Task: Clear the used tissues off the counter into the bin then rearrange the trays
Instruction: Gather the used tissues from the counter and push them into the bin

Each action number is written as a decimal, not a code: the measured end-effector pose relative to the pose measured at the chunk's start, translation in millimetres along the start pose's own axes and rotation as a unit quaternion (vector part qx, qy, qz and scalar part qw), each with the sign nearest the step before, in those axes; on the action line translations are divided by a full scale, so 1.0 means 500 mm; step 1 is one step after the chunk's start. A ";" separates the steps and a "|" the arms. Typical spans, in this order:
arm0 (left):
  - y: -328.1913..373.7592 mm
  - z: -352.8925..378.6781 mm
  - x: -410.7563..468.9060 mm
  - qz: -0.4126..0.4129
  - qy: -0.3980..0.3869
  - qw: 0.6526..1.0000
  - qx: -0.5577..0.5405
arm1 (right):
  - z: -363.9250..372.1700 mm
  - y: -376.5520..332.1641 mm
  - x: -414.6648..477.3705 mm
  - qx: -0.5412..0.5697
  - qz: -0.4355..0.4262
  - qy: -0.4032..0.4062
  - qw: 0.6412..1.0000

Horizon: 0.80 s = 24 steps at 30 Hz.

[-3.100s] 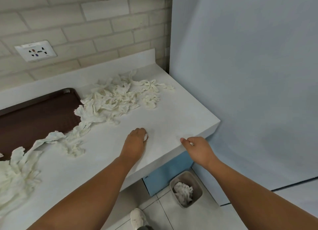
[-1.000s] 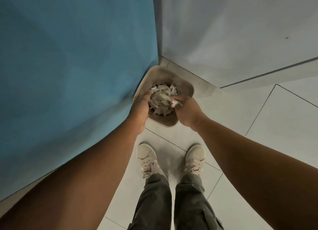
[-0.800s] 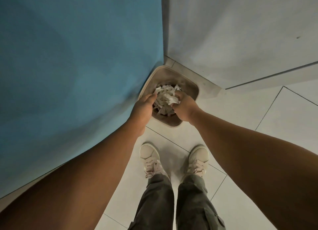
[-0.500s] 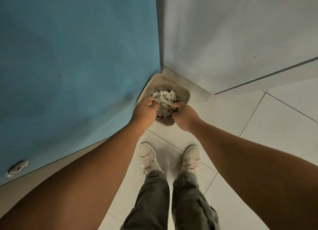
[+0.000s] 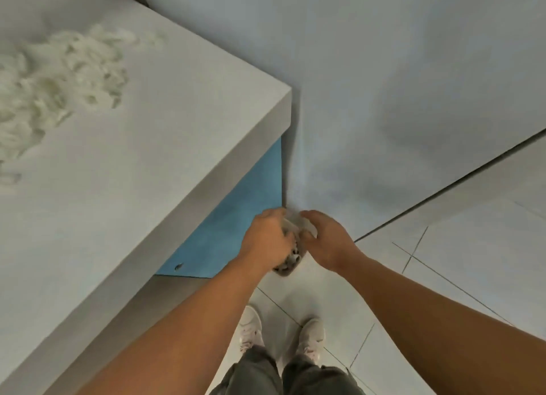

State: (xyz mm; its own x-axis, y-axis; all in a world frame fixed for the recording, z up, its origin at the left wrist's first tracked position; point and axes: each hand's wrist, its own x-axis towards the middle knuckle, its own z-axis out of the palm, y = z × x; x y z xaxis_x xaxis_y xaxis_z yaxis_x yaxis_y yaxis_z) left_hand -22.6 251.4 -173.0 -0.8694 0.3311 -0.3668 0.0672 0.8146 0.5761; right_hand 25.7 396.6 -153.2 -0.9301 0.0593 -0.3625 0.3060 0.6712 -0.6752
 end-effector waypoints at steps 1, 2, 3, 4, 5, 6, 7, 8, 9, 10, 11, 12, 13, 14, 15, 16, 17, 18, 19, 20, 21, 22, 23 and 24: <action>0.022 -0.025 -0.018 0.003 0.018 1.000 0.004 | -0.025 -0.023 -0.011 -0.007 -0.018 0.006 1.000; 0.042 -0.049 -0.033 0.008 0.037 0.999 0.005 | -0.047 -0.044 -0.020 -0.010 -0.030 0.012 0.999; 0.061 -0.074 -0.048 0.013 0.057 0.998 0.006 | -0.067 -0.064 -0.027 -0.015 -0.039 0.017 0.999; 0.078 -0.099 -0.061 0.016 0.073 0.997 0.004 | -0.084 -0.082 -0.032 -0.024 -0.051 0.024 0.998; 0.091 -0.124 -0.073 0.019 0.088 0.996 0.000 | -0.100 -0.100 -0.035 -0.032 -0.067 0.031 0.997; 0.102 -0.149 -0.086 0.023 0.103 0.994 -0.010 | -0.112 -0.117 -0.037 -0.035 -0.082 0.036 0.995; 0.110 -0.175 -0.099 0.028 0.118 0.992 -0.023 | -0.125 -0.137 -0.037 -0.033 -0.096 0.041 0.994; 0.115 -0.200 -0.111 0.035 0.134 0.990 -0.036 | -0.135 -0.158 -0.037 -0.031 -0.112 0.045 0.992; 0.118 -0.225 -0.125 0.040 0.150 0.987 -0.044 | -0.144 -0.180 -0.037 -0.030 -0.129 0.048 0.990; 0.119 -0.250 -0.140 0.043 0.166 0.984 -0.046 | -0.152 -0.204 -0.038 -0.028 -0.146 0.047 0.988; 0.118 -0.276 -0.156 0.043 0.184 0.981 -0.042 | -0.156 -0.228 -0.039 -0.025 -0.162 0.044 0.986; 0.115 -0.300 -0.172 0.040 0.201 0.978 -0.039 | -0.157 -0.253 -0.039 -0.025 -0.179 0.040 0.983; 0.109 -0.324 -0.190 0.032 0.218 0.975 -0.040 | -0.156 -0.278 -0.039 -0.026 -0.197 0.033 0.979; 0.102 -0.347 -0.207 0.027 0.236 0.970 -0.043 | -0.153 -0.303 -0.038 -0.028 -0.215 0.027 0.976; 0.093 -0.368 -0.224 0.021 0.254 0.966 -0.047 | -0.147 -0.326 -0.035 -0.029 -0.233 0.022 0.972; 0.082 -0.386 -0.240 0.014 0.272 0.961 -0.050 | -0.139 -0.350 -0.033 -0.030 -0.248 0.017 0.968; 0.068 -0.402 -0.256 0.005 0.288 0.956 -0.051 | -0.129 -0.371 -0.031 -0.030 -0.263 0.012 0.964; 0.053 -0.417 -0.272 -0.005 0.302 0.952 -0.051 | -0.118 -0.392 -0.031 -0.032 -0.275 0.007 0.961; 0.037 -0.431 -0.288 -0.015 0.314 0.948 -0.052 | -0.104 -0.411 -0.031 -0.035 -0.287 0.000 0.957; 0.020 -0.443 -0.305 -0.025 0.323 0.945 -0.055 | -0.090 -0.429 -0.033 -0.040 -0.296 -0.010 0.954; 0.002 -0.455 -0.322 -0.034 0.330 0.942 -0.057 | -0.073 -0.445 -0.034 -0.046 -0.307 -0.018 0.951; -0.017 -0.465 -0.340 -0.043 0.337 0.939 -0.059 | -0.055 -0.462 -0.035 -0.052 -0.316 -0.028 0.947; -0.037 -0.474 -0.360 -0.051 0.343 0.936 -0.059 | -0.036 -0.478 -0.035 -0.058 -0.324 -0.038 0.944; -0.059 -0.485 -0.381 -0.059 0.348 0.934 -0.058 | -0.014 -0.496 -0.036 -0.064 -0.330 -0.048 0.941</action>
State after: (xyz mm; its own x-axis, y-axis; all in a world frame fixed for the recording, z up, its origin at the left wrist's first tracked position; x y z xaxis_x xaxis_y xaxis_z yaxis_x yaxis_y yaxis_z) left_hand 22.4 48.9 57.0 -0.9775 -0.1813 0.1081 -0.0678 0.7548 0.6524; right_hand -35.0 234.4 25.4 -0.8845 -0.4641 0.0474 -0.3636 0.6222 -0.6933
